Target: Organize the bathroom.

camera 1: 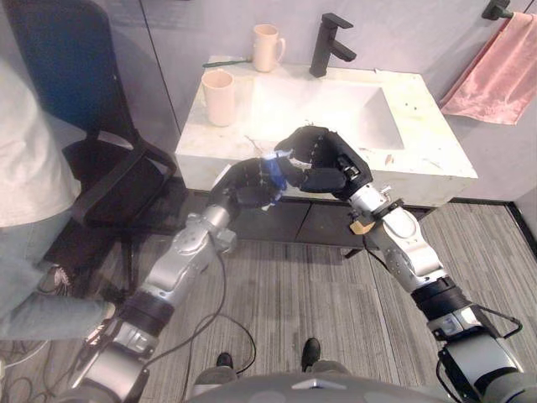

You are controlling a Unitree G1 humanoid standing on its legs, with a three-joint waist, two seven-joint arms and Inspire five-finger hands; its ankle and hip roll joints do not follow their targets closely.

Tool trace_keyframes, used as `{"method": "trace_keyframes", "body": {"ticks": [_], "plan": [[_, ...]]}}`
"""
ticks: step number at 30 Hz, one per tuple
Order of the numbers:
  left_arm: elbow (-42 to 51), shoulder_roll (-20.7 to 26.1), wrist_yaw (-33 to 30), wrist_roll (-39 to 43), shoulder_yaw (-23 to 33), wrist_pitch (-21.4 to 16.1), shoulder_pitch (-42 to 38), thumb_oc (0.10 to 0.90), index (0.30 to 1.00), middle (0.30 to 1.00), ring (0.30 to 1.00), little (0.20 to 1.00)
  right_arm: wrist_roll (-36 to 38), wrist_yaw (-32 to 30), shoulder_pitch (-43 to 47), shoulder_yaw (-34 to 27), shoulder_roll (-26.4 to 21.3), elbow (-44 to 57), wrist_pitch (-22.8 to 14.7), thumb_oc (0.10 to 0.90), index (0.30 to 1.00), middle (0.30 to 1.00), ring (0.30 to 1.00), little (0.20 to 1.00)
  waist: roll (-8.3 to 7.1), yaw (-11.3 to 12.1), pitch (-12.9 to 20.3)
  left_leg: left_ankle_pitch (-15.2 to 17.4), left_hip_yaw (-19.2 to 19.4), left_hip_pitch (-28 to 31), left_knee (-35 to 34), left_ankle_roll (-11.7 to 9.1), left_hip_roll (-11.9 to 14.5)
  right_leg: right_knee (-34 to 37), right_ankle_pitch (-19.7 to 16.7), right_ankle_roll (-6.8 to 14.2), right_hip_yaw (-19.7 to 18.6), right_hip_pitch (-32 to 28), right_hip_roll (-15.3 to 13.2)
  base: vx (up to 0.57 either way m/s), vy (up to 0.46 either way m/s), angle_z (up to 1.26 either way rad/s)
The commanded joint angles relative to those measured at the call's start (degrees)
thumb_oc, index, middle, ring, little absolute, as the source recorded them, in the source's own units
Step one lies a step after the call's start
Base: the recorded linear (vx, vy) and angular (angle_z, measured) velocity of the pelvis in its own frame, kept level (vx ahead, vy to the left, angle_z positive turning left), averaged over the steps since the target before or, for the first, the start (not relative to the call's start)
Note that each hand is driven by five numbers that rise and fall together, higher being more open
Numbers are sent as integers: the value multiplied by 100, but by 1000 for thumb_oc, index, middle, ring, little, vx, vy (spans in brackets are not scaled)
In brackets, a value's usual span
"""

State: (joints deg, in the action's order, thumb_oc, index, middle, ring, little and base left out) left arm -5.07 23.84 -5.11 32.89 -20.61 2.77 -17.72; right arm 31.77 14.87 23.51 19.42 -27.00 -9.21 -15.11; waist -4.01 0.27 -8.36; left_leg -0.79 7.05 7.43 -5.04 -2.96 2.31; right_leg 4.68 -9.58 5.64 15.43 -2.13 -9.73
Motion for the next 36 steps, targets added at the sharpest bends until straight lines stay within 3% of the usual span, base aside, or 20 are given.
{"method": "trace_keyframes", "body": {"ticks": [1, 8, 13, 14, 15, 17, 19, 20, 23, 27, 29, 30, 32, 36], "plan": [[-37, -130, -335, -313, 204, -597, -916, 800, 900, 900, 900, 900, 76, -467, 938, -525, -258, 561, -1242, 400, 300, 300, 300, 300, 242, 74, 336, 433, -29, 36, 97, 91, -402, -276, 1241, 551, 297, -476, 314, -6, 56, 0], [455, -98, -555, -711, 450, -589, -198, 800, 900, 900, 900, 900, -389, -1774, 1072, -1061, -593, 839, -1861, 400, 300, 300, 300, 300, 209, 258, 295, 507, -92, 16, 154, 163, -461, -413, 1291, 577, 327, -429, 230, -9, 62, 2], [716, 11, -373, -921, 422, -431, 133, 800, 900, 900, 900, 900, -674, -2589, 1131, -1273, -804, 903, -2037, 400, 300, 300, 300, 300, 177, 382, 261, 549, -131, 5, 185, 205, -501, -522, 1293, 615, 381, -380, 156, -14, 48, 4], [821, 91, -240, -1062, 372, -366, 298, 800, 900, 900, 900, 900, -983, -3108, 1196, -1374, -893, 845, -2211, 400, 300, 300, 300, 300, 172, 444, 250, 578, -155, 5, 195, 234, -524, -615, 1312, 639, 404, -342, 113, -22, 59, 7], [836, 112, -210, -1064, 359, -361, 333, 800, 900, 900, 900, 900, -1129, -3243, 1209, -1388, -911, 835, -2249, 400, 300, 300, 300, 300, 173, 457, 247, 587, -161, 5, 200, 241, -529, -651, 1323, 646, 406, -326, 103, -30, 75, 7], [936, 245, 86, -1098, 324, -280, 496, 800, 900, 900, 900, 900, -1295, -4009, 1347, -1481, -1115, 755, -2390, 400, 300, 300, 300, 300, 215, 553, 229, 594, -200, -29, 226, 306, -541, -1040, 1465, 660, 471, -225, 36, -32, 86, 10], [1006, 322, 183, -1146, 285, -262, 576, 800, 900, 900, 900, 900, -1484, -4380, 1429, -1548, -1248, 643, -2469, 400, 300, 300, 300, 300, 259, 590, 191, 578, -263, -51, 241, 361, -537, -1574, 1473, 674, 427, -24, -41, -13, 90, 16], [1050, 390, 267, -1112, 226, -207, 648, 800, 900, 900, 900, 900, -1748, -4951, 1472, -1579, -1401, 558, -2560, 400, 300, 300, 300, 300, 334, 608, 126, 559, -376, -45, 241, 409, -531, -2272, 1364, 641, 278, 253, -125, 13, 78, 17], [1016, 423, 404, -1031, 170, -183, 714, 800, 900, 900, 900, 900, -2179, -5559, 1530, -1635, -1518, 312, -2698, 400, 300, 300, 300, 300, 387, 613, 39, 594, -621, 25, 226, 435, -561, -2715, 1269, 556, 53, 555, -105, 70, 27, 32], [1079, 483, 675, -928, 82, -185, 842, 800, 900, 900, 900, 900, -2631, -6152, 1574, -1707, -1623, 162, -2674, 400, 300, 300, 300, 300, 289, 540, 48, 727, -1161, 123, 252, 407, -746, -1523, 1239, 543, -283, 590, 141, 226, -95, 36], [1111, 485, 760, -899, 30, -192, 938, 800, 900, 900, 900, 900, -2763, -6347, 1640, -1696, -1685, 129, -2600, 400, 300, 300, 300, 300, 248, 481, 71, 838, -1346, 171, 266, 408, -847, -859, 883, 630, -533, 605, 200, 281, -116, 44], [1143, 506, 870, -807, -29, -180, 1033, 800, 900, 900, 900, 900, -3089, -6603, 1687, -1666, -1739, 84, -2555, 400, 300, 300, 300, 300, 224, 396, 47, 854, -1509, 178, 316, 429, -954, -572, 536, 684, -896, 776, 292, 266, -108, 76], [1160, 546, 944, -724, -101, -214, 1138, 800, 900, 900, 900, 900, -3220, -6698, 1758, -1655, -1825, 67, -2458, 400, 300, 300, 300, 300, 232, 334, 20, 878, -1662, 221, 343, 471, -1001, -519, 379, 707, -1130, 956, 367, 275, -110, 121], [1198, 593, 1016, -528, -114, -278, 1383, 800, 900, 900, 900, 900, -3293, -6654, 1898, -1632, -1985, -64, -2389, 400, 300, 300, 300, 300, 179, 379, 20, 940, -1868, 213, 462, 507, -1089, -485, 349, 630, -1207, 882, 450, 235, -145, 52]]}}
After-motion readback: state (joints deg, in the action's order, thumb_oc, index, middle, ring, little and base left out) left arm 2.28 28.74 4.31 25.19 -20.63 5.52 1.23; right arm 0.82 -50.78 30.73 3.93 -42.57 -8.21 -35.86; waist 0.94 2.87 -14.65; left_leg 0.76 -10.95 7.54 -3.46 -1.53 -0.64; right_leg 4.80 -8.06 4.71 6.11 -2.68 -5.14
